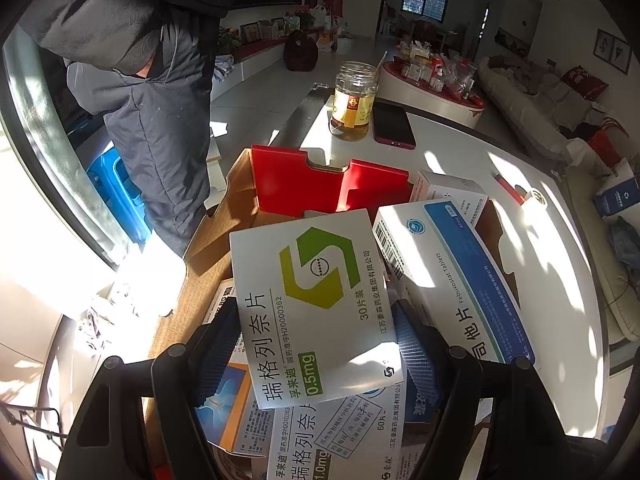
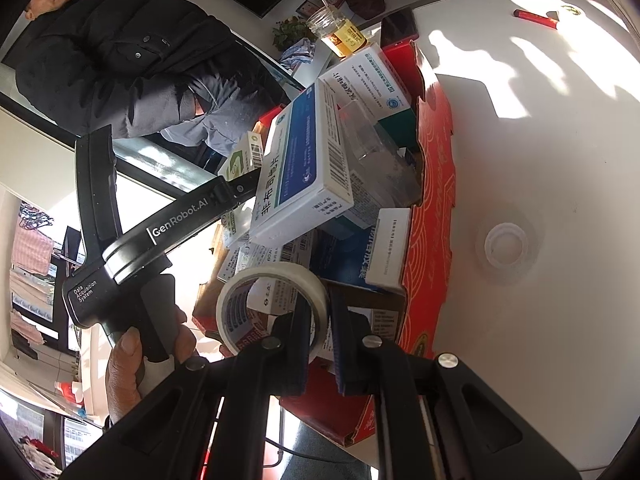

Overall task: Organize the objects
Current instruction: 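Lower the tape roll and repaglinide box into the red tray with both grippers, then open both grippers to release the tape roll and box in the tray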

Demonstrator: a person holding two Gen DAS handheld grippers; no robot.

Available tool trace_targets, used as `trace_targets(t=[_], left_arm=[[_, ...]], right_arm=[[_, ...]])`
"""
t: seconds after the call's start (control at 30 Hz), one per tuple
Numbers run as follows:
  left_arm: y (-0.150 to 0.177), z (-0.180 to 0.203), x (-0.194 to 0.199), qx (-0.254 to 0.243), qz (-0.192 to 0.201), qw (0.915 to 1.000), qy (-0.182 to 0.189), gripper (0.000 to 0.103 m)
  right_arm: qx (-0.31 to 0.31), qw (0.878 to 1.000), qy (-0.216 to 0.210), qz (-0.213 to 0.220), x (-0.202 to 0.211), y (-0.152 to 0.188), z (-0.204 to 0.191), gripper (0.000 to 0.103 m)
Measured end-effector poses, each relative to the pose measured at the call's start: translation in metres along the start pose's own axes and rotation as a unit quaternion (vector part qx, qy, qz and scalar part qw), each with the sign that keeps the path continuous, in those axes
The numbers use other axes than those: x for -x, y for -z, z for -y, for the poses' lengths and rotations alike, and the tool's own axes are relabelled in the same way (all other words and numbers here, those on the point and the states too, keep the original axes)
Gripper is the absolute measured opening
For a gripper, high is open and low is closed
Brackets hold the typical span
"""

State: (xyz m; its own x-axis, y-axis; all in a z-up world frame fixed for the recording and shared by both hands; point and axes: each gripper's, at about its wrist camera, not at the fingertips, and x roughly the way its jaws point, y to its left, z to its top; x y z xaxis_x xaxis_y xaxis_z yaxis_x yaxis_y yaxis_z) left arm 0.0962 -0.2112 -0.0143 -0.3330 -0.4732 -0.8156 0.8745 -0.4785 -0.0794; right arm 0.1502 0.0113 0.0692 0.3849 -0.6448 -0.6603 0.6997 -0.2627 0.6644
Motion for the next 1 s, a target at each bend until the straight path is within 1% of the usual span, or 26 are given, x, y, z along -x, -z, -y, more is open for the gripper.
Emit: trace_targets(t=[0.2,0.23,0.27,0.3,0.33,0.37,0.4,0.43,0.47,0.5,0.53,0.57,0.6,0.63,0.67,0.7,0.73,0.77,0.83,0.87,0.93,1.0], left_arm=[[-0.007,-0.002,-0.005,-0.001,0.002,1.0,0.003,0.079],[-0.007,-0.003,-0.006,-0.002,0.002,1.0,0.004,0.079],[-0.007,-0.003,-0.006,-0.003,0.004,1.0,0.004,0.079],[-0.006,-0.004,-0.007,-0.004,0.003,1.0,0.002,0.08],[-0.006,-0.004,-0.009,-0.005,0.0,1.0,-0.005,0.082],[-0.005,-0.004,-0.01,-0.006,-0.003,0.9999,-0.012,0.087],[-0.004,-0.004,-0.011,-0.004,-0.006,0.9999,-0.013,0.091],[-0.003,-0.005,-0.011,-0.001,-0.006,0.9999,-0.01,0.091],[-0.003,-0.006,-0.01,0.002,-0.003,1.0,-0.009,0.092],[-0.003,-0.006,-0.008,0.004,0.003,0.9999,-0.01,0.095],[-0.003,-0.006,-0.005,0.004,0.012,0.9999,-0.006,0.097],[-0.003,-0.007,0.0,0.005,0.022,0.9997,0.004,0.1],[-0.004,-0.008,0.005,0.009,0.033,0.9993,0.017,0.103],[-0.005,-0.01,0.012,0.016,0.041,0.9985,0.033,0.103],[-0.006,-0.012,0.017,0.026,0.046,0.9973,0.051,0.103],[-0.008,-0.015,0.024,0.042,0.049,0.9947,0.08,0.103],[-0.009,-0.016,0.03,0.06,0.051,0.9898,0.119,0.103],[-0.01,-0.018,0.036,0.078,0.053,0.9828,0.158,0.103],[-0.009,-0.016,0.048,0.107,0.055,0.9654,0.231,0.103],[-0.008,-0.01,0.053,0.115,0.052,0.9557,0.266,0.103],[-0.006,0.003,0.06,0.122,0.041,0.936,0.328,0.103],[-0.003,0.018,0.064,0.13,0.023,0.9133,0.385,0.103]], right_arm=[[0.002,1.0,0.008,-0.006,-0.006,-0.005,-0.001,0.011],[0.004,1.0,0.009,-0.008,-0.007,-0.006,-0.001,0.015],[0.006,1.0,0.009,-0.01,-0.008,-0.006,-0.002,0.022],[0.008,1.0,0.007,-0.014,-0.01,-0.007,-0.002,0.047],[0.01,1.0,-0.015,-0.013,-0.01,-0.006,-0.004,0.061],[0.013,1.0,-0.024,-0.01,-0.008,-0.007,-0.008,0.066],[0.019,1.0,-0.021,-0.006,-0.006,-0.007,-0.012,0.079],[0.028,1.0,-0.008,-0.001,-0.004,-0.007,-0.017,0.09],[0.035,0.999,-0.007,0.002,0.0,-0.008,-0.02,0.091],[0.039,0.999,-0.019,0.006,0.005,-0.01,-0.022,0.091],[0.042,0.999,-0.025,0.015,0.013,-0.01,-0.022,0.091],[0.051,0.998,-0.021,0.033,0.025,-0.012,-0.021,0.091],[0.063,0.997,-0.004,0.052,0.038,-0.014,-0.018,0.091],[0.075,0.994,0.024,0.071,0.05,-0.016,-0.013,0.093],[0.082,0.99,0.065,0.09,0.062,-0.021,-0.003,0.094],[0.084,0.985,0.109,0.101,0.071,-0.025,0.011,0.099],[0.077,0.978,0.163,0.107,0.078,-0.031,0.031,0.102],[0.068,0.969,0.211,0.111,0.084,-0.038,0.056,0.102],[0.042,0.952,0.279,0.116,0.093,-0.046,0.107,0.102],[0.027,0.945,0.304,0.119,0.098,-0.049,0.131,0.102],[-0.001,0.935,0.332,0.129,0.108,-0.05,0.174,0.102],[-0.01,0.922,0.359,0.146,0.118,-0.051,0.2,0.102]])
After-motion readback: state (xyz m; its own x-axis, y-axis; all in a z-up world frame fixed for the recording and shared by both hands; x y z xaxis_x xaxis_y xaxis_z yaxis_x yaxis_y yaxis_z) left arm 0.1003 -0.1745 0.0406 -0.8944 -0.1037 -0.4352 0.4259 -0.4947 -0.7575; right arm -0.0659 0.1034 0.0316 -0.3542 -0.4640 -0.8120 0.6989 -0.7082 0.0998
